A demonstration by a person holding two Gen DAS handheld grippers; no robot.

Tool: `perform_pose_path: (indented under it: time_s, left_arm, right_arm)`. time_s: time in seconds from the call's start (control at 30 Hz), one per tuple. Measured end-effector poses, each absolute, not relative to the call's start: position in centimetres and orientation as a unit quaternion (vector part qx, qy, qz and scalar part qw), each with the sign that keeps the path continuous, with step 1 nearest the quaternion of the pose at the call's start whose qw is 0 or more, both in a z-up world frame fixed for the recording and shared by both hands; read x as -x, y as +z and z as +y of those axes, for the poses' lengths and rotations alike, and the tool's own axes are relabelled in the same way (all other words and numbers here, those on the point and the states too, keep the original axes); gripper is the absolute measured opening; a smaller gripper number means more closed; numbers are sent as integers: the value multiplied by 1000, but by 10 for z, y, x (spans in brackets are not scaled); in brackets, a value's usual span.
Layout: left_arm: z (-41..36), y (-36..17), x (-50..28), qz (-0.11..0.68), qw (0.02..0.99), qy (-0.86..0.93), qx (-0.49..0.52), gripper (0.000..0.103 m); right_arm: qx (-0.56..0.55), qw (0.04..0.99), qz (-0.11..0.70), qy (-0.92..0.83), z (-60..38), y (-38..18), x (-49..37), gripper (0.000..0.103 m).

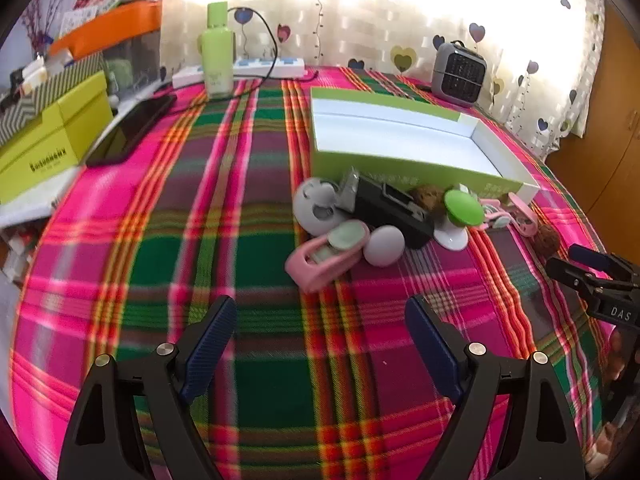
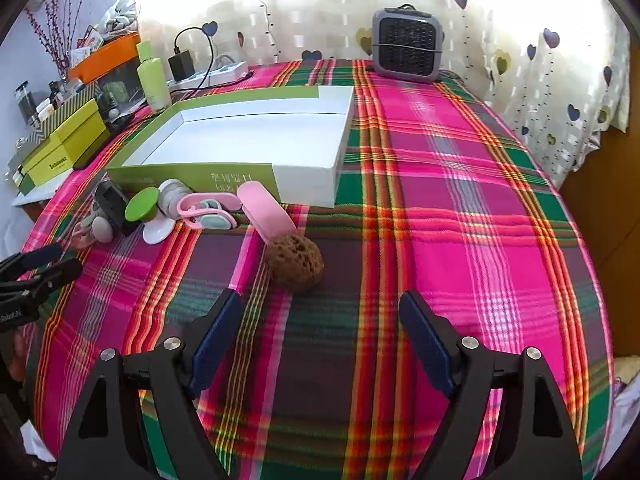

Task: Organize objects
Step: 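Close the right gripper on the brown walnut while the left gripper grasps the pink clip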

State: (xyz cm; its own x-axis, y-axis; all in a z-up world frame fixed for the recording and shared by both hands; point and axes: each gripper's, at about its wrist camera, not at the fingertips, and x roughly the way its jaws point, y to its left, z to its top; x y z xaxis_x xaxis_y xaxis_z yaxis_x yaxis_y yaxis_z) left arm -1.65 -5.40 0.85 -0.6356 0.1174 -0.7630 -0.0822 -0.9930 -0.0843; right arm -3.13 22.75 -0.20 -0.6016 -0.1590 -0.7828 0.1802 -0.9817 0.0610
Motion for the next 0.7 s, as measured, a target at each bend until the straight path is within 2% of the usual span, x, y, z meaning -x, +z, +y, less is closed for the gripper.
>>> perform_pose_path:
  time_s: [0.33, 0.53, 0.63, 0.7]
  left_arm:
    - [-65, 8, 39, -11, 47, 907, 419, 87]
    - [-62, 7, 48, -1, 59, 906, 419, 86]
    - [-60, 7, 49, -3, 68, 906, 418, 83]
    - [-59, 8, 48, -5, 76, 906, 417, 78]
  right_arm:
    - [-439, 100, 28, -892, 225, -3, 44, 74]
    - [-438, 93, 33, -894, 225, -2, 49, 62]
    - [-437, 91, 30, -894, 226, -1, 50, 58]
    - [-437, 88, 32, -895, 225, -1, 51, 50]
